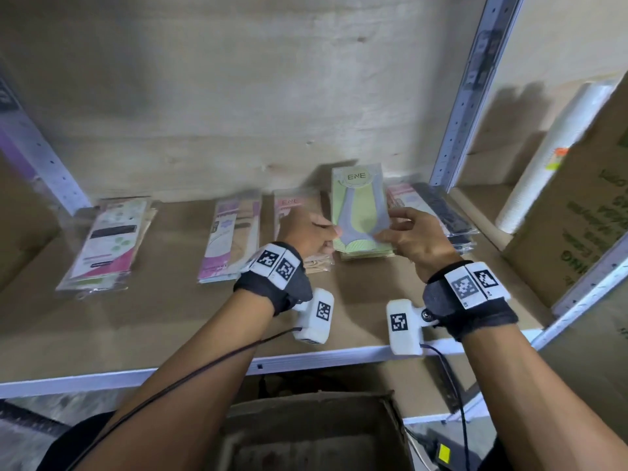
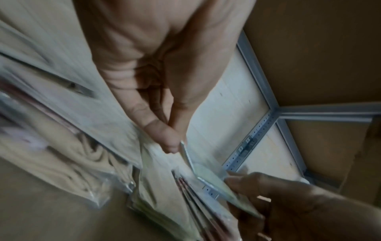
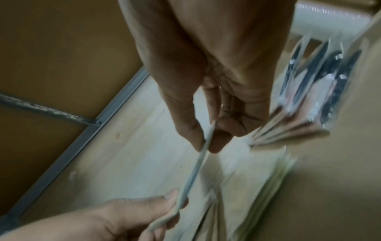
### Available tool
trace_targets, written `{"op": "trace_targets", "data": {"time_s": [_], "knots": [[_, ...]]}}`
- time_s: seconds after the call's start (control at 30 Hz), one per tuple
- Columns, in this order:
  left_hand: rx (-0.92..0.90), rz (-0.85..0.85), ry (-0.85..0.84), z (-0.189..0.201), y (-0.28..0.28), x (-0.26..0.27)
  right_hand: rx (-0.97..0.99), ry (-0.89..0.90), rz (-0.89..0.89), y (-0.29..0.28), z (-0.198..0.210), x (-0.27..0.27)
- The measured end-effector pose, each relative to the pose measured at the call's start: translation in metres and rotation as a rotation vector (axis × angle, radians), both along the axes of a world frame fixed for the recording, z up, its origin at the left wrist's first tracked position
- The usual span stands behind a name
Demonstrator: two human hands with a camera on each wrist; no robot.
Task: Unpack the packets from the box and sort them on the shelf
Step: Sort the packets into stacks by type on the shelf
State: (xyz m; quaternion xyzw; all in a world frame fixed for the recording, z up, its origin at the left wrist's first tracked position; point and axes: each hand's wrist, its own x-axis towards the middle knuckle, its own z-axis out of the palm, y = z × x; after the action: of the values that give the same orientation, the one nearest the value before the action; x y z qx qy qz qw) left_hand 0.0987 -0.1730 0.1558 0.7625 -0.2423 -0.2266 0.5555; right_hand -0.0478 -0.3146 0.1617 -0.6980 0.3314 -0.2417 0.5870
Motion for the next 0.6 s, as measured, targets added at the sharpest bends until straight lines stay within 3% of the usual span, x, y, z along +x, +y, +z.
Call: {"op": "trace_targets", "data": {"time_s": [0.13,0.3,0.43,0.6], "knots": [[0.093,0.03,-0.017,-0.001,-0.024,-0.004,-0.235,0.174,-0.105,-0.011,0.004,-0.003],[0.259,0.05,-0.165,0.007,-0.043,-0.007,-0.345,0.28,-0.165,-0.011,0.007,0.001],[0.462,0.057,-0.225,0.014,-0.054,-0.007,-0.419,0.376,-0.114,-0.008,0.01,0.003],[0.613,0.131,-0.444,0.009,-0.06,-0.009,-0.433,0.5,0.019,0.005,0.011,0.001]]}}
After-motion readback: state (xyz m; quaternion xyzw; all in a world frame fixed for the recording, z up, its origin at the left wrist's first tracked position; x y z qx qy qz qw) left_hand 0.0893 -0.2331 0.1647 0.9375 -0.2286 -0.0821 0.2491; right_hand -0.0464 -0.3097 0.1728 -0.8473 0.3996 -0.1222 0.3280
